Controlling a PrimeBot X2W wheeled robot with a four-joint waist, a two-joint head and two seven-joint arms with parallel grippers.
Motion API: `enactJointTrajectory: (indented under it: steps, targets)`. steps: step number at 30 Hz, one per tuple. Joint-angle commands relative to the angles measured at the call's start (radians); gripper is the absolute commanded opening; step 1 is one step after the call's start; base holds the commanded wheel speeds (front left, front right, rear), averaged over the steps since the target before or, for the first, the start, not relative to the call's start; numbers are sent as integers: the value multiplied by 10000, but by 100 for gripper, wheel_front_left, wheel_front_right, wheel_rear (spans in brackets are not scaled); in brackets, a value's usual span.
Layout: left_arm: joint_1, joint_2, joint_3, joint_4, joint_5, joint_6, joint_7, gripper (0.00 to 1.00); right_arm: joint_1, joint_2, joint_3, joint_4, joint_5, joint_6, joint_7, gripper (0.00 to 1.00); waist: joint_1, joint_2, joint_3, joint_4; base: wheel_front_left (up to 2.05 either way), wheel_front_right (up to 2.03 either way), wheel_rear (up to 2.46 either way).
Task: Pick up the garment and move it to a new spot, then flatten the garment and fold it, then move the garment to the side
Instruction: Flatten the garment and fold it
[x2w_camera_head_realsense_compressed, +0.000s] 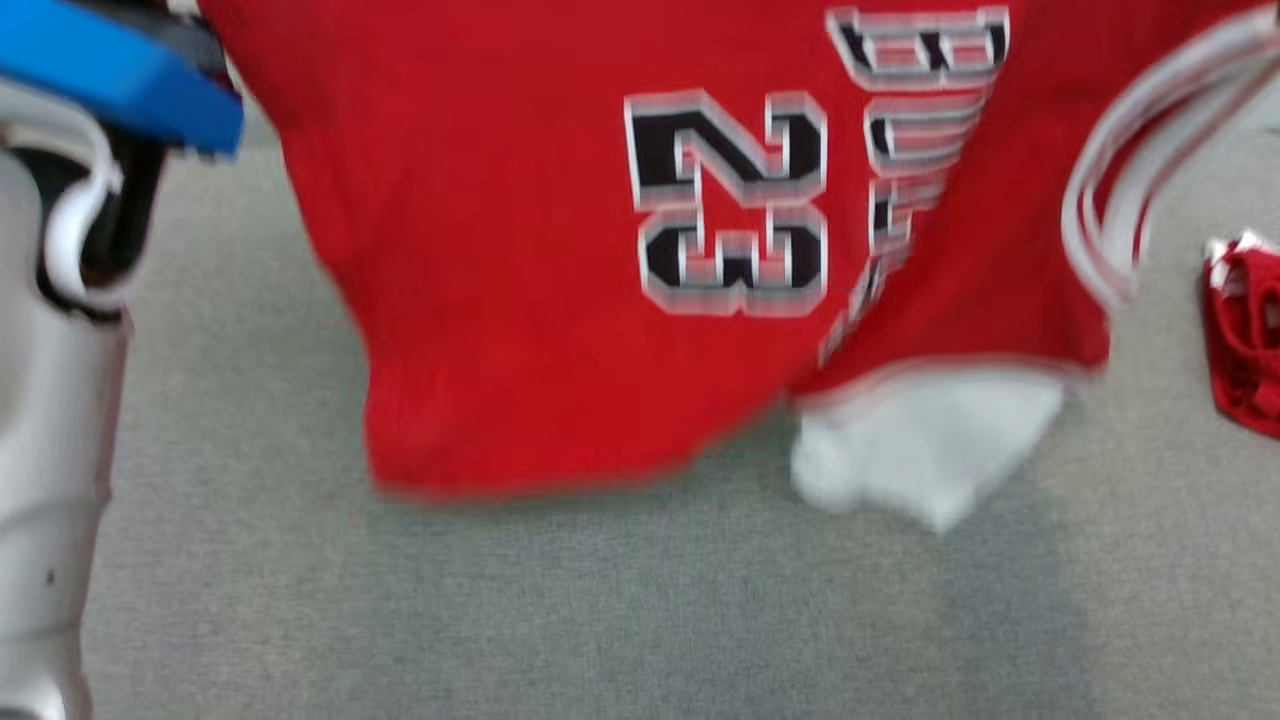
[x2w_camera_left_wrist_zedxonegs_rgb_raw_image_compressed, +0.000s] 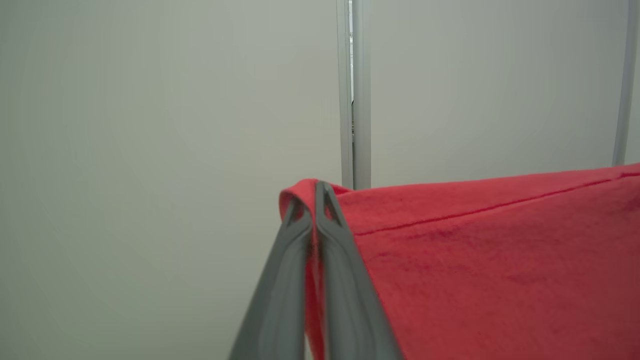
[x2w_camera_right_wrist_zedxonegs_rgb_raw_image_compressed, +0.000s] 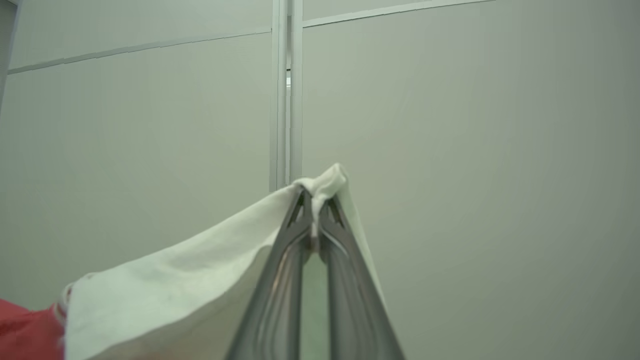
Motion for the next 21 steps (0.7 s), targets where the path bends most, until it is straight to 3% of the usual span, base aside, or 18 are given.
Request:
enactJointTrajectory:
  steps: [1, 6, 9, 13, 21]
  targets:
    - [-802, -114, 61, 394, 164, 40, -390, 0, -845, -31, -203, 445, -300, -1, -397, 0, -3, -1, 634, 263, 0, 0, 0]
    - [-2297, -359, 162, 1467, 453, 36, -1712, 0, -2340, 123, -786, 1222, -861, -1, -1013, 0, -3, -1, 1289, 94, 0, 0, 0]
    - [-2331, -443, 97, 2144, 380, 15, -2234, 0, -2217, 222, -880, 1292, -791, -1, -1089, 0, -3, -1, 1407, -16, 0, 0, 0]
    - [-1366, -495, -183, 3143, 33, -16, -2531, 0, -780, 346, -755, 1004, -449, -1, -1099, 0, -3, -1, 1499, -181, 0, 0, 0]
    - [2096, -1143, -171, 4852, -1234, -28, -3012, 0, 4244, 1037, -430, 633, 523, -3, -1101, 0, -3, -1, 1476, -353, 0, 0, 0]
